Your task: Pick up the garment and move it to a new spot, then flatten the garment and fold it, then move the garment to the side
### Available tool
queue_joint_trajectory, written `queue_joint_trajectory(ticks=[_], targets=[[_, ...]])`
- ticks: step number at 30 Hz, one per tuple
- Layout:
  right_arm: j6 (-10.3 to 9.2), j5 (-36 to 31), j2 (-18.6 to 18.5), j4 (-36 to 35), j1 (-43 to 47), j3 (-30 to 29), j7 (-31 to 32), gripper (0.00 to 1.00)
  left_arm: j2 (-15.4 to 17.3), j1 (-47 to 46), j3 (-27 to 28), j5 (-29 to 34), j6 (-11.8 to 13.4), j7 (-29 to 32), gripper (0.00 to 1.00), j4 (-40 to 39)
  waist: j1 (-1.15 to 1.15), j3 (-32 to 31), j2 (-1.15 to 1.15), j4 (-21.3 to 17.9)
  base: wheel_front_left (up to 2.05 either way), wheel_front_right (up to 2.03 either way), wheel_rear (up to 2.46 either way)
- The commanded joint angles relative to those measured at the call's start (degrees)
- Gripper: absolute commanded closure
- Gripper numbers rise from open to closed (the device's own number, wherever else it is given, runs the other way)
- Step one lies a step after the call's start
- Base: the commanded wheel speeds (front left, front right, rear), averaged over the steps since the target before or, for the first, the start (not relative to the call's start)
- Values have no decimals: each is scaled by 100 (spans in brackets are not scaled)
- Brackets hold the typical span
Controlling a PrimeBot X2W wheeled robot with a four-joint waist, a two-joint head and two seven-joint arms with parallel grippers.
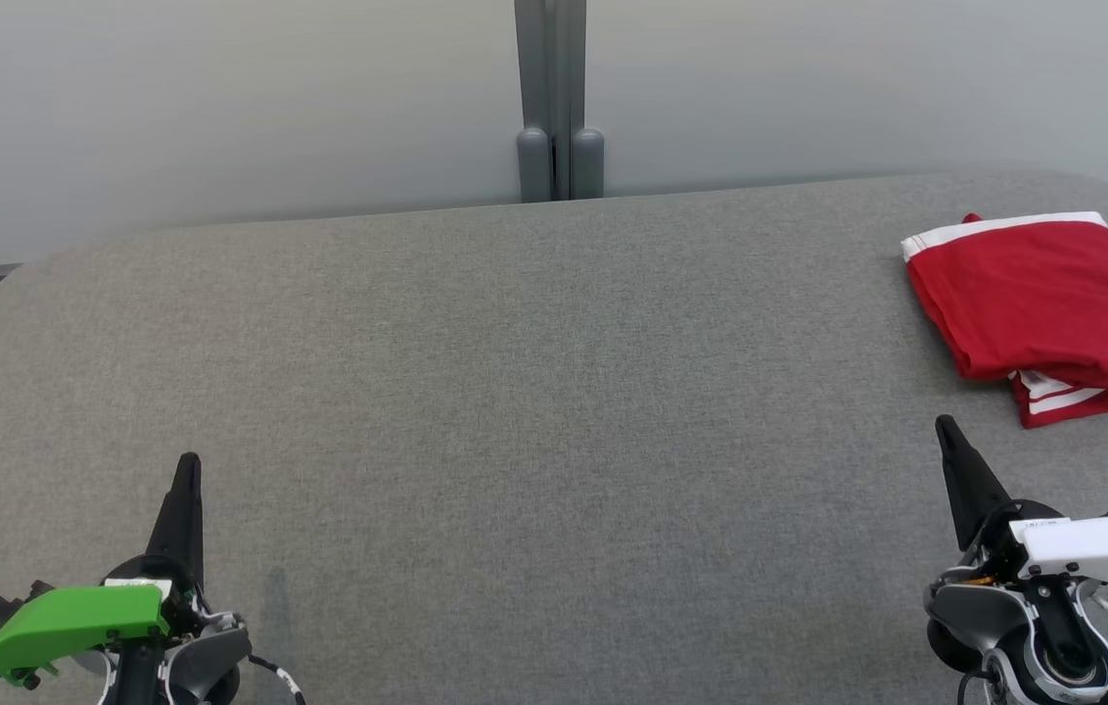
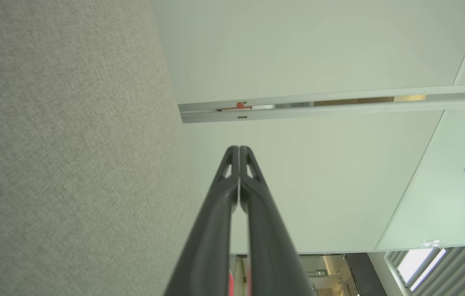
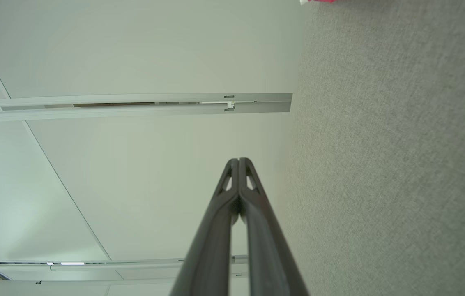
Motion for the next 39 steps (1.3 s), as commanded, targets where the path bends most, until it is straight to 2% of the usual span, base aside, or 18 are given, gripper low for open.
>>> queue_joint_trajectory(ticks=[1, 39], targets=[[4, 117, 2, 13, -92, -31, 50, 100, 3, -116, 37, -110, -37, 40, 100, 19, 0, 10, 0, 1, 0, 0, 0], [4, 89, 29, 16, -84, -71, 90, 100, -39, -127, 105, -74, -40, 94, 100, 24, 0, 19, 0, 1, 0, 0, 0]])
